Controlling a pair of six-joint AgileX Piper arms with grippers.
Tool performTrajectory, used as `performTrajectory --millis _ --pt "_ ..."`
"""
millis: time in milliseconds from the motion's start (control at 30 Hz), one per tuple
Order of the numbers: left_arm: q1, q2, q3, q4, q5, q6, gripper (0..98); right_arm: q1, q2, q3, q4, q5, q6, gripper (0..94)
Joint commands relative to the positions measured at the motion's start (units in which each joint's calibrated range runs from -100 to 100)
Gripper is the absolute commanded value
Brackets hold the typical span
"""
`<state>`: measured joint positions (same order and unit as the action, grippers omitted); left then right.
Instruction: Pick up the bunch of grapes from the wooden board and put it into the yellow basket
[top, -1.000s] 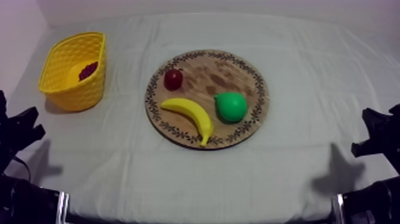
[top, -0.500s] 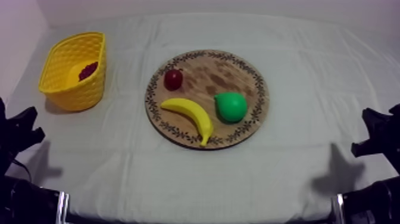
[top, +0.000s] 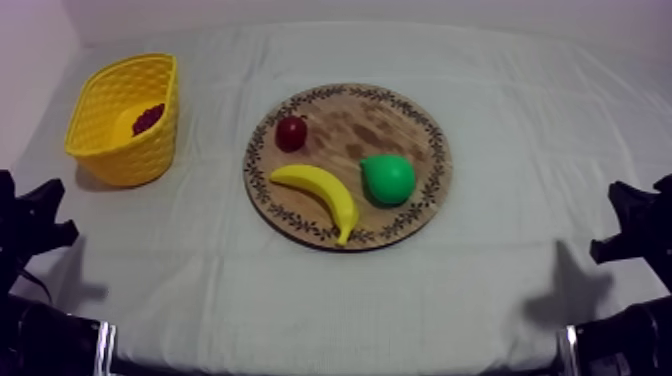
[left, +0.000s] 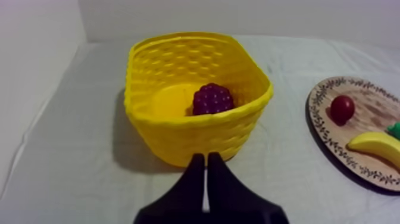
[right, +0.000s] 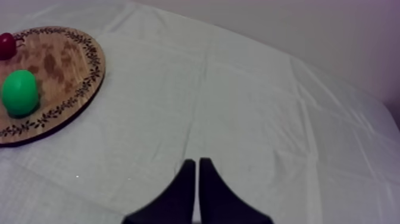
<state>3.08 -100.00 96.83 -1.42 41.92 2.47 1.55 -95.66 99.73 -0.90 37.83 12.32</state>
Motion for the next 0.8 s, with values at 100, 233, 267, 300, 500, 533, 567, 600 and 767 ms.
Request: performTrajectory --millis 100,233,267,300,500,533,567,600,767 --pt "0.2 0.0 -0.2 0.09 0.7 -2.1 0.0 0.0 0.0 0.0 0.0 0.0 0.0 0.2" --pt "0.2 0.0 -0.3 0.08 0.7 -3.1 0.0 0.0 0.0 0.0 0.0 0.0 0.0 0.2" --pt "0.2 0.0 -0.3 0.08 0.8 -3.1 0.0 0.0 0.0 0.0 0.0 0.0 0.0 0.2" --pt "0.2 0.0 -0.3 0.09 0.8 -2.9 0.0 0.0 0.0 0.0 0.0 0.0 0.0 0.2" --pt "0.2 0.0 -0.3 0.14 0.8 -3.7 0.0 0.0 0.0 0.0 0.0 0.0 0.0 0.2" --pt "0.2 0.0 -0.3 0.14 0.8 -3.9 0.0 0.0 0.0 0.0 0.0 0.0 0.0 0.2" --pt "0.2 0.0 -0.3 0.13 0.8 -4.0 0.0 0.0 0.0 0.0 0.0 0.0 0.0 0.2" --pt "0.2 0.0 -0.3 0.13 0.8 -4.0 0.0 0.0 0.0 0.0 0.0 0.0 0.0 0.2" --pt "0.2 0.0 -0.3 0.11 0.8 -4.2 0.0 0.0 0.0 0.0 0.0 0.0 0.0 0.2"
